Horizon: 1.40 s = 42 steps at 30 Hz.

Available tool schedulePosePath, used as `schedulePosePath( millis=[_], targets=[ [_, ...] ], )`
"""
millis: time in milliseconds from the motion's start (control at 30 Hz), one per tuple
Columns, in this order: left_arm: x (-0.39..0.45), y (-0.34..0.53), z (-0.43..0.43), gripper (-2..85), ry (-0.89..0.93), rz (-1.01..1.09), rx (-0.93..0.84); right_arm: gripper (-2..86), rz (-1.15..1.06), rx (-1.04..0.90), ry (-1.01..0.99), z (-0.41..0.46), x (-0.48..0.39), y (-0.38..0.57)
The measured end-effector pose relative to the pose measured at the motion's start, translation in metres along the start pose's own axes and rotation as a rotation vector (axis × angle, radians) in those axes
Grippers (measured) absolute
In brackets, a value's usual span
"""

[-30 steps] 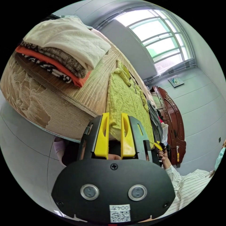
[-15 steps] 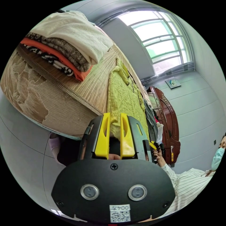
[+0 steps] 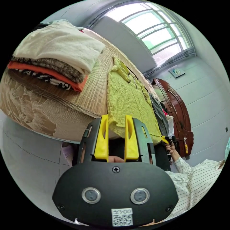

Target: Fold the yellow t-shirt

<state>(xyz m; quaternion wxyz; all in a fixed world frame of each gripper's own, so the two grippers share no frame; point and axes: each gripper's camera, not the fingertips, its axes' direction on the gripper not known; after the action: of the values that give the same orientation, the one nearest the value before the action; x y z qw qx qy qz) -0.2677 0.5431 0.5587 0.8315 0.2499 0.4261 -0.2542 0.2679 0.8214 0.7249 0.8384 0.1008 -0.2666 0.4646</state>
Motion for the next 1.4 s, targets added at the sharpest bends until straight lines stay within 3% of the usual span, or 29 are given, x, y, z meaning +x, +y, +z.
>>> schedulePosePath(
  millis=[200, 600, 1400],
  targets=[
    [0.049, 0.021, 0.019, 9.1, -0.254, 0.321, -0.002, 7.6, -0.007, 0.003, 0.027, 0.005, -0.006, -0.001],
    [0.043, 0.045, 0.025, 8.4, -0.110, 0.382, 0.023, 7.1, -0.013, 0.002, 0.073, 0.016, -0.018, -0.004],
    [0.067, 0.064, 0.035, 8.3, -0.105, 0.504, 0.023, 6.4, -0.061, -0.031, 0.113, 0.045, -0.043, -0.017]
  ],
)
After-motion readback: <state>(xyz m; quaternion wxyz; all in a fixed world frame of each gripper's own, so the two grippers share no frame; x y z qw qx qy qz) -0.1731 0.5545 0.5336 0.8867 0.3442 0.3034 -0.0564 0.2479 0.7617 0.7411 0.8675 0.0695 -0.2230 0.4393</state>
